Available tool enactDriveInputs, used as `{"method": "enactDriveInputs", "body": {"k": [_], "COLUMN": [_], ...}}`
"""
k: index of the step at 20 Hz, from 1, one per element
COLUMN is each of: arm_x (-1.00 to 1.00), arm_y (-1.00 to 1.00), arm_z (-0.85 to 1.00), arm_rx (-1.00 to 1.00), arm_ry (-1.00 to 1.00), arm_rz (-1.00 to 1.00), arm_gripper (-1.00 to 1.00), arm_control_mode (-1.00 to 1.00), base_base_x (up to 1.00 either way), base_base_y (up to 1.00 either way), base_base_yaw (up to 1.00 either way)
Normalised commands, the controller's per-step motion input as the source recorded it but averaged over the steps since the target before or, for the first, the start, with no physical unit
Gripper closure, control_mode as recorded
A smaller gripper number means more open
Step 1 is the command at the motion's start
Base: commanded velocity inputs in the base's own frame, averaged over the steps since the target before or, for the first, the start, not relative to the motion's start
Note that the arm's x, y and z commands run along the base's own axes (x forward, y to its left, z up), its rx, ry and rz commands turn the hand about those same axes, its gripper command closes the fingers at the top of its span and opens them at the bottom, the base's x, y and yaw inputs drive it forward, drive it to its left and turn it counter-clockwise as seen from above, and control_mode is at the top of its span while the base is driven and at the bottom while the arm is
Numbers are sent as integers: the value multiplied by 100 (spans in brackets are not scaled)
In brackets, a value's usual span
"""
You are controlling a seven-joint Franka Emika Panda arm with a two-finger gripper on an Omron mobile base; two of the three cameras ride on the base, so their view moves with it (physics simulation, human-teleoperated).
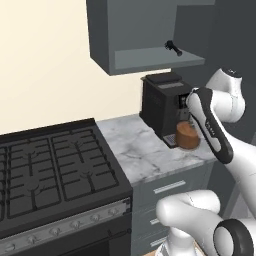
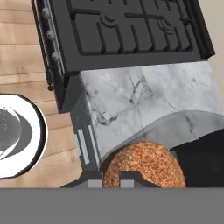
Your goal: Pick the jar and candle from the dining table and place them in the open cabinet. Close the cabinet after placing the objects.
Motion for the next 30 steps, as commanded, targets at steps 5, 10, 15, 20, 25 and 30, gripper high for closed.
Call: {"method": "enactDriveInputs", "body": {"k": [5,10,15,20,25,30], "arm_x": [-2,-1,0,0,0,0], "arm_y": [15,15,15,12,11,13], "arm_z": [41,34,34,38,35,31], "arm_rx": [-2,0,0,0,0,0], "arm_ry": [-10,-9,-11,-12,-9,-7], "arm_rz": [-12,-10,-3,-1,0,0], "arm_gripper": [100,100,100,100,100,100], "arm_control_mode": [-100,-100,-100,-100,-100,-100], "base_base_x": [0,0,0,0,0,0], "base_base_y": [0,0,0,0,0,0], "base_base_yaw": [0,0,0,0,0,0]}}
